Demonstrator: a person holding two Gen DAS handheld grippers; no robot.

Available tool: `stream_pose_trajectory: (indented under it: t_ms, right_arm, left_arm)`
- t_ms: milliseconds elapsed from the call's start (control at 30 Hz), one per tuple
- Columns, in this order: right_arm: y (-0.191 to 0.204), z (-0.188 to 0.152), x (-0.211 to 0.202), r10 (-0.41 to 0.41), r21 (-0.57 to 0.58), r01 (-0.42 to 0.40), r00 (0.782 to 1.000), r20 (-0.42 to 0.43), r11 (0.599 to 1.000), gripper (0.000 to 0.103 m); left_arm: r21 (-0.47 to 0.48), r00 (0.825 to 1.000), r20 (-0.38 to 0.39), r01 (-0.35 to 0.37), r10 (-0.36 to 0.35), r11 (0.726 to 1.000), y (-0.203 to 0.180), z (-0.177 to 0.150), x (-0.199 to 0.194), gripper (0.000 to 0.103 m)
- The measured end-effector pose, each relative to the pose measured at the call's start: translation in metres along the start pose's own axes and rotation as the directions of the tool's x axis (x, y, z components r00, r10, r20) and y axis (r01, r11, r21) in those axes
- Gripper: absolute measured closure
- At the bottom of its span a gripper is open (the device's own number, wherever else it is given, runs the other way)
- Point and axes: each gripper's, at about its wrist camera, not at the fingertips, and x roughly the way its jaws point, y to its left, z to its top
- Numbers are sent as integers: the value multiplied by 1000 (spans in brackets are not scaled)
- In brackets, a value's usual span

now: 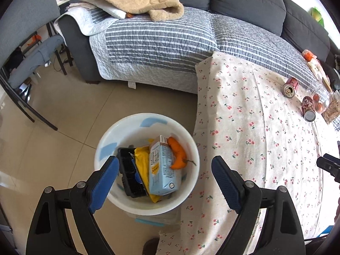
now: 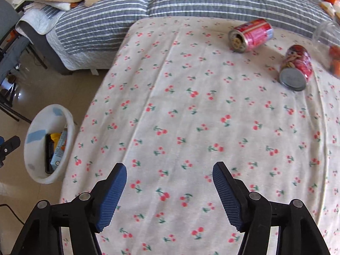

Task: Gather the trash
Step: 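Grasp the red Drink Milk can with the right tool while the left tool grasps the other red can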

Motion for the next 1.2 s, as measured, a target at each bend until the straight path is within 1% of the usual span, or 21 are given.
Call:
stream_pose_trajectory:
  t_ms: [33,100,233,367,500,600,733,800,867,933,1000,1100,1167,1200]
  right_arm:
    - [-11,-1,-3,-8,16,8,1000,1,1000,28]
    - [-33,-4,-8,-34,52,33,999,3,998,27]
    - [-78,-6,-17,-79,145,76,997,18,987,25]
    - [-123,-2,-22,-115,258,103,993,34,961,23]
    - [-155,11,-19,-131,342,108,990,46,934,23]
    - [-166,28,-11,-129,368,94,989,72,925,23]
    - [-170,57,10,-111,377,68,989,94,924,24]
    - [-171,73,23,-99,382,54,990,99,923,24]
    - [-174,89,36,-93,378,48,991,99,924,24]
    - [-176,103,47,-113,376,69,989,96,924,24]
    - [-179,113,58,-110,378,66,989,96,923,26]
    - [-182,122,76,-92,367,61,993,68,928,34]
    - [-185,120,86,-59,365,36,997,50,930,47]
    - [-186,116,87,-34,368,13,998,52,930,49]
  left_arm:
    - [5,1000,2,5,-5,1000,-8,2,0,7]
    - [18,1000,4,18,-18,1000,-25,6,-1,4]
    - [58,999,-1,47,-47,997,-64,12,0,2]
    - [96,997,11,70,-71,993,-101,17,2,2]
    - [118,997,47,59,-65,991,-129,24,4,2]
    - [104,995,67,61,-68,993,-142,28,8,2]
    - [65,993,78,85,-90,994,-159,37,15,2]
    - [56,991,71,109,-113,992,-168,42,18,2]
    - [57,988,73,129,-133,990,-175,45,19,2]
    - [75,988,76,128,-133,989,-184,46,19,2]
    - [95,989,84,114,-122,989,-192,45,20,2]
    - [122,991,84,96,-106,988,-201,44,24,2]
    - [139,991,79,96,-107,986,-206,40,25,2]
    - [147,991,74,97,-109,984,-209,40,26,2]
